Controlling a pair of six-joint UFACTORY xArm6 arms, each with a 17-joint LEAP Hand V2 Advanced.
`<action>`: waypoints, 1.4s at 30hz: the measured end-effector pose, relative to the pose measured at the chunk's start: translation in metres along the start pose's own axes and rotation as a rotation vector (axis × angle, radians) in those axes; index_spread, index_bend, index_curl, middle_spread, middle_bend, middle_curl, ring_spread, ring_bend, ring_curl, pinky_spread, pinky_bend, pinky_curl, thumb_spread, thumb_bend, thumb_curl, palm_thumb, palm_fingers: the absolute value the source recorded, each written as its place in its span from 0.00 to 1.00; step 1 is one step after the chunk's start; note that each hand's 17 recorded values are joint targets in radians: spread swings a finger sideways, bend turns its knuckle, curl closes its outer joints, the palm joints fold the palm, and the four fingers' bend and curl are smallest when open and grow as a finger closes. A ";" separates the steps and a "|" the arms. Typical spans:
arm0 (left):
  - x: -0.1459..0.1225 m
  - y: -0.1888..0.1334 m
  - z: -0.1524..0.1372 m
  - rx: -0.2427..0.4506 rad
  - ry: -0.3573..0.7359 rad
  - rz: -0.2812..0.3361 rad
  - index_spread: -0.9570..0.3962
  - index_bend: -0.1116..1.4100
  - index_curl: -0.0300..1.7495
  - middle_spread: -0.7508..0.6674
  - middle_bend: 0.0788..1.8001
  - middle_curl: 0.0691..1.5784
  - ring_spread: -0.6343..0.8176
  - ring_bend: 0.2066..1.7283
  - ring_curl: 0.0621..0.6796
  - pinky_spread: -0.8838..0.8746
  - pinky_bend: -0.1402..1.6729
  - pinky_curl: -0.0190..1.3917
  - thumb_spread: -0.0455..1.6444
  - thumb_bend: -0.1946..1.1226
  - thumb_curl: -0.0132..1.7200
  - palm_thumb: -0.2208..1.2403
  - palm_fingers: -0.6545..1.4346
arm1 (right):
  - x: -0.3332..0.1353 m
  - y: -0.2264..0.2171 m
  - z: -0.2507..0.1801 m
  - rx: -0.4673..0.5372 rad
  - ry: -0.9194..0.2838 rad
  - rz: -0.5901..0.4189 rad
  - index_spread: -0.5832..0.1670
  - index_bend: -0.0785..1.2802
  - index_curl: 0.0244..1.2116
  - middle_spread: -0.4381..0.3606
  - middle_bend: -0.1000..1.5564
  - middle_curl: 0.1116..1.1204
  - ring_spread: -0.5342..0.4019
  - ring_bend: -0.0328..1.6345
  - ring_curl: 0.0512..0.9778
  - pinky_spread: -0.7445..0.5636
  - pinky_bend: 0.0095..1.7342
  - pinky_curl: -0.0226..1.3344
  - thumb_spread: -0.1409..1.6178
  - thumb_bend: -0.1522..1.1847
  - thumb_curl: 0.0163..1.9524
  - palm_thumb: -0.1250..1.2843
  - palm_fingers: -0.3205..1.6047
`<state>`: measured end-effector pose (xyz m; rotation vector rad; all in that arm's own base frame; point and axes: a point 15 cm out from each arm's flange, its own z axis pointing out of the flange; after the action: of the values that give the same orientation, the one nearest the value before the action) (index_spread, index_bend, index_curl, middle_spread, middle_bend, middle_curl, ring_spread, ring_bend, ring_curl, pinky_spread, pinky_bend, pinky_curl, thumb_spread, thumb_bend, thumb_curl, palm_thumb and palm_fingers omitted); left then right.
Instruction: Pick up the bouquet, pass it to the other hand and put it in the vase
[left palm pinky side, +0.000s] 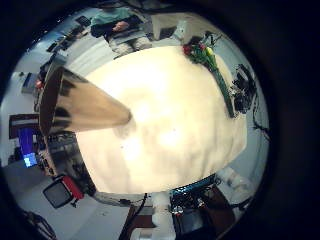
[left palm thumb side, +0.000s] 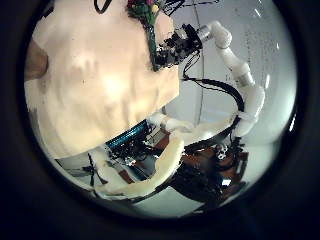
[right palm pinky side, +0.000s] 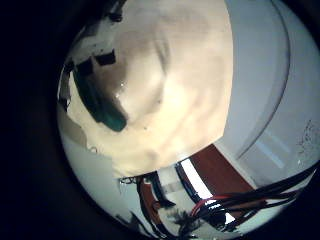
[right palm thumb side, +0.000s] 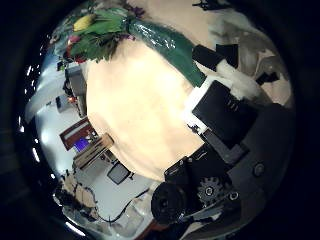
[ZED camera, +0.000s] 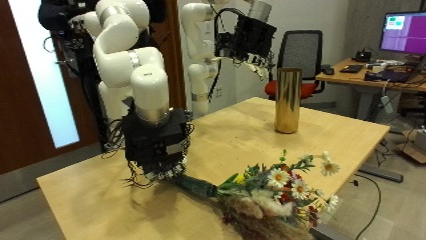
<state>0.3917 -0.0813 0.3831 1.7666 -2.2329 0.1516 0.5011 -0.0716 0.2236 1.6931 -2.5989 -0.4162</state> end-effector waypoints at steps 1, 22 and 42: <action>0.000 0.000 0.000 0.001 0.002 0.000 0.85 0.18 0.18 0.78 0.12 0.17 0.79 0.14 0.27 0.79 0.18 0.22 0.61 0.13 0.17 0.32 0.32 | -0.002 -0.001 -0.003 0.016 -0.008 0.000 0.36 0.79 0.75 0.35 0.86 0.61 0.34 0.87 0.59 0.39 0.87 0.38 0.56 0.11 0.32 0.88 0.74; 0.001 -0.001 -0.002 0.005 0.002 0.000 0.85 0.18 0.18 0.78 0.11 0.17 0.79 0.14 0.27 0.79 0.18 0.22 0.62 0.13 0.17 0.32 0.32 | -0.003 0.017 0.036 -0.042 -0.012 0.024 0.65 0.23 0.43 0.78 0.42 0.28 0.74 0.55 0.29 0.82 0.61 0.22 0.69 0.10 0.19 0.43 0.19; 0.002 0.001 -0.004 0.001 0.002 -0.002 0.86 0.18 0.18 0.78 0.12 0.17 0.79 0.14 0.27 0.79 0.18 0.22 0.62 0.13 0.17 0.32 0.32 | -0.009 0.007 0.085 -0.076 0.013 0.019 0.75 0.18 0.28 0.78 0.39 0.24 0.65 0.55 0.20 0.69 0.48 0.10 0.66 0.09 0.19 0.51 0.30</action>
<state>0.3909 -0.0821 0.3880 1.7686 -2.2299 0.1546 0.4851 -0.0428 0.1446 1.6412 -2.5527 -0.4945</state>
